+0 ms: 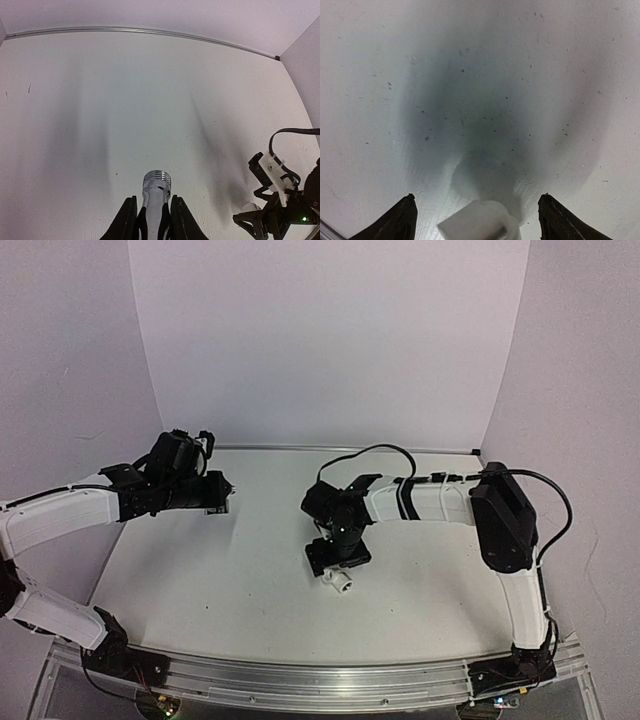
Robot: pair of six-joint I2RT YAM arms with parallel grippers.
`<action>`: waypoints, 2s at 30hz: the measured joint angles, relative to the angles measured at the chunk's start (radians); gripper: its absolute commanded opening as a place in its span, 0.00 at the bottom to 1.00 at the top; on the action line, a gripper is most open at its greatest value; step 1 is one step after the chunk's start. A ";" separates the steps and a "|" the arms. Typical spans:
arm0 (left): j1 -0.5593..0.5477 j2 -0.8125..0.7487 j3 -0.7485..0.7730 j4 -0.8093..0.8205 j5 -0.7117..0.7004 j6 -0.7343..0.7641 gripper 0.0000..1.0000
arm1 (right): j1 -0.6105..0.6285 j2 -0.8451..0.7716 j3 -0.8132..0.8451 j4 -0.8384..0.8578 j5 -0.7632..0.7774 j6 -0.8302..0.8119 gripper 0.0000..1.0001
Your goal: Install the water faucets
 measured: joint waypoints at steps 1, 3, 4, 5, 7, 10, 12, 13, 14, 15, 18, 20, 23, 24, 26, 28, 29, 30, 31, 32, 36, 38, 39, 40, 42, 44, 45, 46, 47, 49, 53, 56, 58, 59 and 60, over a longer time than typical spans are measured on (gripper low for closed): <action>0.001 -0.002 0.000 0.000 0.000 0.000 0.00 | -0.001 0.010 0.003 -0.017 0.001 0.001 0.81; 0.004 -0.006 0.000 0.000 0.001 0.000 0.00 | -0.001 0.024 0.009 -0.051 0.001 -0.007 0.81; 0.005 -0.008 0.000 0.000 0.001 0.000 0.00 | -0.001 0.026 0.012 -0.064 0.000 -0.018 0.81; 0.006 -0.009 0.000 0.000 0.002 0.000 0.00 | -0.002 0.027 0.017 -0.076 -0.001 -0.032 0.81; 0.010 -0.010 -0.001 0.000 0.004 0.000 0.00 | -0.002 0.027 0.032 -0.094 -0.009 -0.059 0.82; 0.015 -0.011 -0.001 0.000 0.008 0.000 0.00 | -0.002 0.027 0.054 -0.106 -0.044 -0.098 0.82; 0.018 -0.011 -0.001 0.000 0.013 0.000 0.00 | -0.002 0.027 0.068 -0.115 -0.066 -0.117 0.82; 0.018 -0.011 -0.001 0.000 0.016 0.000 0.00 | -0.002 0.027 0.076 -0.122 -0.074 -0.125 0.81; 0.018 -0.010 -0.001 0.000 0.020 0.001 0.00 | -0.002 0.028 0.083 -0.129 -0.080 -0.131 0.80; 0.018 -0.010 -0.001 0.000 0.023 0.001 0.00 | -0.002 0.028 0.090 -0.137 -0.084 -0.138 0.79; 0.021 -0.010 -0.001 0.000 0.033 0.001 0.00 | -0.002 0.036 0.115 -0.168 -0.092 -0.157 0.77; 0.022 -0.010 -0.001 0.000 0.040 0.001 0.00 | -0.002 0.042 0.119 -0.177 -0.093 -0.168 0.72; 0.023 -0.010 -0.001 0.000 0.052 0.001 0.00 | -0.004 0.050 0.119 -0.195 -0.097 -0.185 0.67; 0.023 -0.010 -0.001 0.000 0.055 0.002 0.00 | -0.007 0.052 0.119 -0.199 -0.101 -0.188 0.67; 0.024 -0.010 -0.001 0.000 0.061 0.002 0.00 | -0.010 0.056 0.119 -0.204 -0.109 -0.197 0.63; 0.024 -0.011 -0.001 0.000 0.066 0.002 0.00 | -0.016 0.057 0.114 -0.204 -0.120 -0.204 0.56; 0.024 -0.011 -0.001 0.000 0.069 0.002 0.00 | -0.020 0.057 0.111 -0.203 -0.126 -0.208 0.54; 0.024 -0.012 -0.002 0.000 0.071 0.002 0.00 | -0.025 0.057 0.106 -0.200 -0.133 -0.211 0.54; 0.025 -0.014 -0.004 0.001 0.074 0.002 0.00 | -0.030 0.057 0.100 -0.199 -0.137 -0.213 0.54; 0.025 -0.016 -0.006 0.001 0.076 0.001 0.00 | -0.035 0.057 0.093 -0.198 -0.142 -0.213 0.54; 0.027 -0.025 -0.008 0.000 0.078 0.001 0.00 | -0.048 0.057 0.076 -0.191 -0.149 -0.216 0.44; 0.028 -0.031 -0.008 0.001 0.079 0.001 0.00 | -0.052 0.057 0.065 -0.181 -0.149 -0.217 0.35; 0.028 -0.033 -0.009 0.001 0.079 0.001 0.00 | -0.052 0.056 0.059 -0.175 -0.148 -0.219 0.30; 0.028 -0.034 -0.009 0.001 0.079 0.001 0.00 | -0.052 0.053 0.055 -0.170 -0.148 -0.227 0.24; 0.028 -0.034 -0.009 0.000 0.079 0.001 0.00 | -0.052 0.029 0.026 -0.132 -0.144 -0.223 0.15; 0.028 -0.035 -0.009 0.000 0.079 0.000 0.00 | -0.051 -0.012 -0.035 -0.073 -0.131 -0.220 0.08; 0.028 -0.036 -0.009 0.000 0.079 0.000 0.00 | -0.051 -0.034 -0.070 -0.042 -0.123 -0.218 0.04; 0.028 -0.038 -0.009 0.001 0.079 0.000 0.00 | -0.051 -0.055 -0.094 -0.021 -0.115 -0.216 0.01; 0.028 -0.038 -0.009 0.001 0.078 0.000 0.00 | -0.051 -0.082 -0.126 0.014 -0.099 -0.213 0.00; 0.029 -0.039 -0.009 0.001 0.079 0.000 0.00 | -0.050 -0.143 -0.207 0.113 -0.059 -0.207 0.00; 0.031 -0.043 -0.009 0.000 0.081 -0.004 0.00 | -0.050 -0.257 -0.386 0.322 0.021 -0.195 0.00; 0.033 -0.045 -0.008 0.000 0.086 -0.007 0.00 | -0.050 -0.280 -0.441 0.425 0.084 -0.193 0.00; 0.034 -0.045 -0.008 0.000 0.087 -0.009 0.00 | -0.050 -0.284 -0.473 0.523 0.125 -0.205 0.00; 0.035 -0.045 -0.008 0.000 0.088 -0.012 0.00 | -0.050 -0.291 -0.506 0.594 0.148 -0.220 0.00; 0.035 -0.045 -0.008 0.000 0.088 -0.016 0.00 | -0.050 -0.300 -0.548 0.677 0.169 -0.239 0.00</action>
